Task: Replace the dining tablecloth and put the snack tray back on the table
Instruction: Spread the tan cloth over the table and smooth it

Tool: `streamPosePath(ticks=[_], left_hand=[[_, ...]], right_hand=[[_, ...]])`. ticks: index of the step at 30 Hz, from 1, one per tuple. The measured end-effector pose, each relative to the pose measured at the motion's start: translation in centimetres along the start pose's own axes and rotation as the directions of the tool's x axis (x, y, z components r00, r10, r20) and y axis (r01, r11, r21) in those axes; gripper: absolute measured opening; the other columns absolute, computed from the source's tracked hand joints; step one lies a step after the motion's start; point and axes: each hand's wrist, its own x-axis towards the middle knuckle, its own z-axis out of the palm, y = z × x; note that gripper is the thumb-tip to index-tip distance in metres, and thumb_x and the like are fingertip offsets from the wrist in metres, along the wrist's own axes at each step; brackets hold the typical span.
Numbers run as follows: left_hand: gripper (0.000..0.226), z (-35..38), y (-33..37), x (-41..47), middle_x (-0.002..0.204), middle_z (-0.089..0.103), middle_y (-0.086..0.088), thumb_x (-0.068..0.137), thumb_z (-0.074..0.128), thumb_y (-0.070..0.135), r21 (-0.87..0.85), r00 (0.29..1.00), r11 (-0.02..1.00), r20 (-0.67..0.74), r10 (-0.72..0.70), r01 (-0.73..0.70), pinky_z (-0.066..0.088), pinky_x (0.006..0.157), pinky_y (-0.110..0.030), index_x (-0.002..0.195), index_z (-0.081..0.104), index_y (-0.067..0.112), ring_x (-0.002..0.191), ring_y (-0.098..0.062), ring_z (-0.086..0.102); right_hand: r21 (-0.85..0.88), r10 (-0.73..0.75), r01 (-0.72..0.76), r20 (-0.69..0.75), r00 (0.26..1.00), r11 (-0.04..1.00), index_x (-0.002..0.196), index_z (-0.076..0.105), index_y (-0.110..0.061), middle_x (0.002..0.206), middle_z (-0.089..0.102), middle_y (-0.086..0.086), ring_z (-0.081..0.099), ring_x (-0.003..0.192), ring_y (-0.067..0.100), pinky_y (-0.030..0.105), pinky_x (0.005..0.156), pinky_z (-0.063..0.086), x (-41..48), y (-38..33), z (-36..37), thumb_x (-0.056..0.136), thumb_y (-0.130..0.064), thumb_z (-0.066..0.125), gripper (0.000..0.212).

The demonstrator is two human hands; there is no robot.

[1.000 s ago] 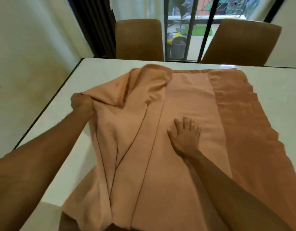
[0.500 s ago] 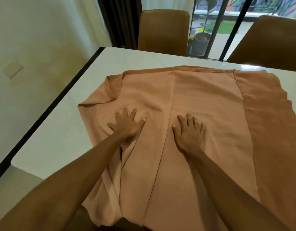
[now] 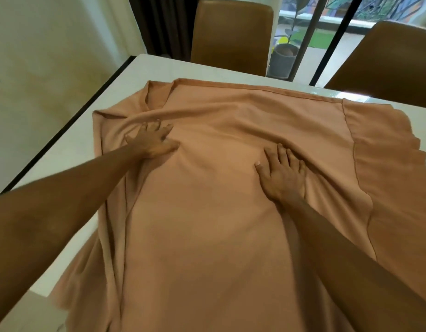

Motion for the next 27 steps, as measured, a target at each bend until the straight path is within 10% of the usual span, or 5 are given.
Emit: streamPosePath(ticks=[6, 11, 17, 22, 27], left_hand=[[0.077, -2.3, 1.1, 3.8, 0.167, 0.009, -0.002, 0.09, 0.038, 0.071, 0.055, 0.995, 0.994, -0.032, 0.095, -0.094, 0.013, 0.116, -0.066, 0.157, 0.016, 0.038, 0.151, -0.033, 0.009], [0.058, 1.2, 5.7, -3.9, 0.146, 0.045, -0.011, 0.089, 0.048, 0.048, 0.016, 0.936, 0.996, -0.34, 0.093, -0.093, 0.023, 0.115, -0.055, 0.141, 0.047, 0.023, 0.138, -0.034, 0.035], [0.065, 9.5, 3.1, -20.0, 0.159, 0.03, -0.012, 0.097, 0.028, 0.059, 0.034, 0.94, 0.999, -0.339, 0.039, -0.029, 0.009, 0.122, -0.051, 0.152, 0.036, 0.024, 0.148, -0.033, 0.022], [0.062, 11.4, -1.0, -28.1, 0.165, 0.014, -0.011, 0.102, 0.024, 0.05, 0.118, 0.942, 0.991, -0.334, -0.021, 0.064, -0.004, 0.121, -0.054, 0.158, 0.022, 0.022, 0.153, -0.031, 0.008], [0.054, 9.5, -3.5, -29.7, 0.164, 0.017, -0.01, 0.102, 0.032, 0.036, -0.052, 0.928, 0.963, -0.259, -0.267, 0.263, 0.023, 0.113, -0.059, 0.155, 0.023, 0.03, 0.145, -0.037, 0.024]], right_hand=[[-0.003, 0.043, -0.043, -0.052, 0.998, 0.999, 0.151, 0.032, -0.039, 0.166, 0.024, 0.002, 0.018, 0.152, 0.028, 0.058, 0.12, 0.008, 4.0, -0.4, 0.7, 0.092, -0.072, 0.02, 0.068], [-0.005, 0.058, -0.058, 0.044, 0.997, 0.998, 0.156, 0.02, -0.038, 0.169, 0.011, 0.005, 0.008, 0.154, 0.032, 0.059, 0.121, 0.001, 5.6, -0.4, 0.3, 0.093, -0.073, 0.014, 0.072], [-0.075, 0.087, -0.067, 0.306, 0.948, 0.995, 0.16, 0.004, -0.032, 0.169, -0.007, 0.009, -0.004, 0.155, 0.035, 0.063, 0.121, 0.0, 4.6, -1.7, -2.5, 0.097, -0.071, 0.016, 0.076], [-0.004, -0.181, 0.184, 0.163, 0.97, 0.983, 0.158, 0.02, -0.033, 0.168, 0.015, 0.008, 0.015, 0.152, 0.036, 0.067, 0.117, 0.009, -8.4, -10.5, 0.5, 0.097, -0.063, 0.019, 0.068], [0.144, -0.367, 0.351, 0.106, 0.924, 0.925, 0.153, 0.031, -0.029, 0.163, 0.027, 0.008, 0.023, 0.149, 0.035, 0.067, 0.117, 0.003, -18.1, -19.3, 3.8, 0.1, -0.061, 0.025, 0.062]])
